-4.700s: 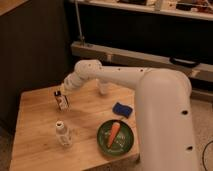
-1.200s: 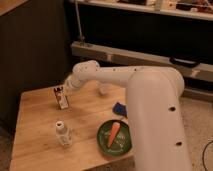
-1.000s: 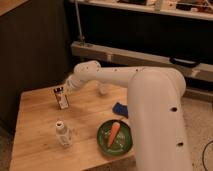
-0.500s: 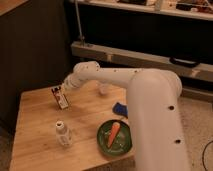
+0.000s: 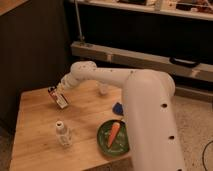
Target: Knock the eraser over
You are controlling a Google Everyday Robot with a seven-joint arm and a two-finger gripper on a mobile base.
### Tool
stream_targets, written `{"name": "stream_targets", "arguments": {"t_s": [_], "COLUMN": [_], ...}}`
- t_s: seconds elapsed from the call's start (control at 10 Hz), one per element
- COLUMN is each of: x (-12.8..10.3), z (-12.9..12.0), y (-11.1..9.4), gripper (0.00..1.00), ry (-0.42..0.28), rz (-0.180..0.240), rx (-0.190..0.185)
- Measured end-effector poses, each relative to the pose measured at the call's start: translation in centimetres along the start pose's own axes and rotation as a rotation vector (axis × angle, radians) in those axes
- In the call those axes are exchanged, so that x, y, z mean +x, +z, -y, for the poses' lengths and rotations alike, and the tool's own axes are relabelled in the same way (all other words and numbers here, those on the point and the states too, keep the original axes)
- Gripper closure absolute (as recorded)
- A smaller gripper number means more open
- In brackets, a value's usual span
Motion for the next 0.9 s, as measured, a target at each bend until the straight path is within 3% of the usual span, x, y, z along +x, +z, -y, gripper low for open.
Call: {"name": "stream_targets", "arguments": {"t_s": [0.8, 0.9], "x": [-0.9, -1.0], "z": [-1.3, -1.4], "y": [-1.0, -1.0], "gripper": [0.99, 0.93], "ry": [-0.021, -0.022], "rz": [0.009, 0.009], "rx": [-0.045, -0.046]}}
